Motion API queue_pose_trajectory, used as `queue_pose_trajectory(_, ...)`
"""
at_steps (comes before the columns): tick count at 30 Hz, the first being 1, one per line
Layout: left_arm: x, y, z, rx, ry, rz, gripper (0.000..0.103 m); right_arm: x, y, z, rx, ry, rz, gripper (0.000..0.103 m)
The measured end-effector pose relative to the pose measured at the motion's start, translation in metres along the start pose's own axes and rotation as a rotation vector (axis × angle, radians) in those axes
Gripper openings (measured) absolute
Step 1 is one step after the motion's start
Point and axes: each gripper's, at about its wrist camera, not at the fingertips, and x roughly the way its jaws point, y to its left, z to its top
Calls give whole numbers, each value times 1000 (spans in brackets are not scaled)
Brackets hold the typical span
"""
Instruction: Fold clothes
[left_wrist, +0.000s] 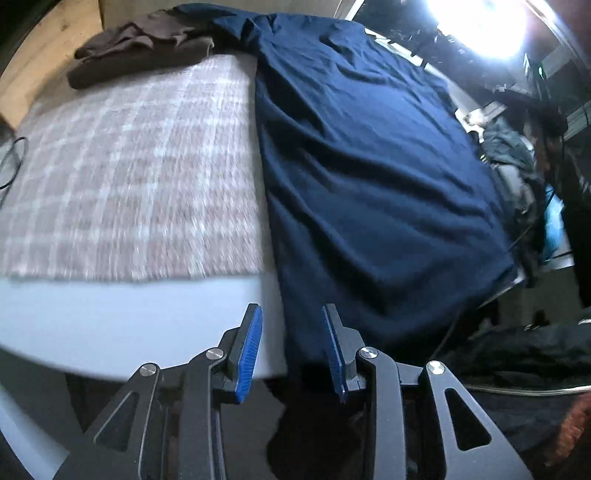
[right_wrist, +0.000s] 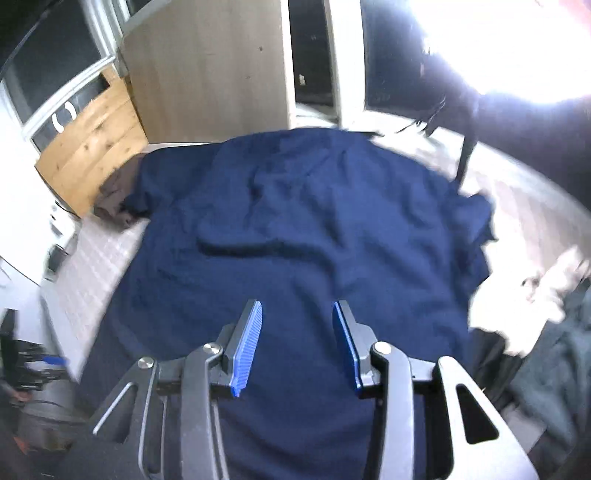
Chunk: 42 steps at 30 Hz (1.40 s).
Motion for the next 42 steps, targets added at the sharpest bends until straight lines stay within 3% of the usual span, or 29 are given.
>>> queue_pose_trajectory(5, 2, -56, 9, 53, -39, 6, 32, -10, -113, -8, 173, -7, -146, 40)
queue_pose_trajectory(8, 15, -106, 29, 128, -47, -16, 32, -4, -165, -6, 167, 26, -231, 40)
queue_pose_trajectory(10, 30, -147, 49, 192, -47, -48, 32, 6, -189, 0, 163, 36, -236, 40)
queue_pose_trajectory(16, 78, -297, 110, 446, -27, -179, 32, 49, -239, 17, 272, 47, -107, 40)
queue_pose_trajectory(20, 98, -356, 124, 570, -3, -195, 35, 81, -259, 24, 326, 44, -11, 40)
queue_pose_trajectory(23, 107, -354, 128, 564, 33, -182, 35, 97, -258, 20, 317, 71, 157, 40)
queue_pose_trajectory(27, 130, -327, 139, 478, 95, -131, 35, 110, -242, 19, 220, 83, 154, 40)
queue_pose_trajectory(28, 136, -322, 141, 460, 109, -119, 35, 116, -241, 18, 221, 100, 158, 36)
queue_pose_trajectory(29, 141, -316, 142, 440, 122, -109, 35, 122, -241, 18, 224, 118, 163, 27)
queue_pose_trajectory(30, 145, -309, 144, 415, 137, -102, 35, 121, -240, 16, 224, 124, 144, 5)
queue_pose_trajectory(31, 147, -304, 145, 398, 142, -109, 35, 120, -239, 14, 224, 129, 123, 5)
queue_pose_trajectory(35, 147, -298, 145, 380, 144, -133, 36, 58, -252, -8, 302, -31, 173, 5)
queue_pose_trajectory(36, 146, -298, 145, 382, 144, -133, 36, 48, -253, -16, 293, -24, 143, 11)
queue_pose_trajectory(39, 146, -300, 143, 394, 149, -122, 38, 45, -274, -12, 299, -17, 13, 51)
queue_pose_trajectory(40, 146, -301, 143, 397, 151, -118, 38, 45, -284, -8, 313, -27, -42, 52)
queue_pose_trajectory(42, 145, -302, 142, 401, 158, -114, 40, 59, -302, 8, 349, -56, -5, 52)
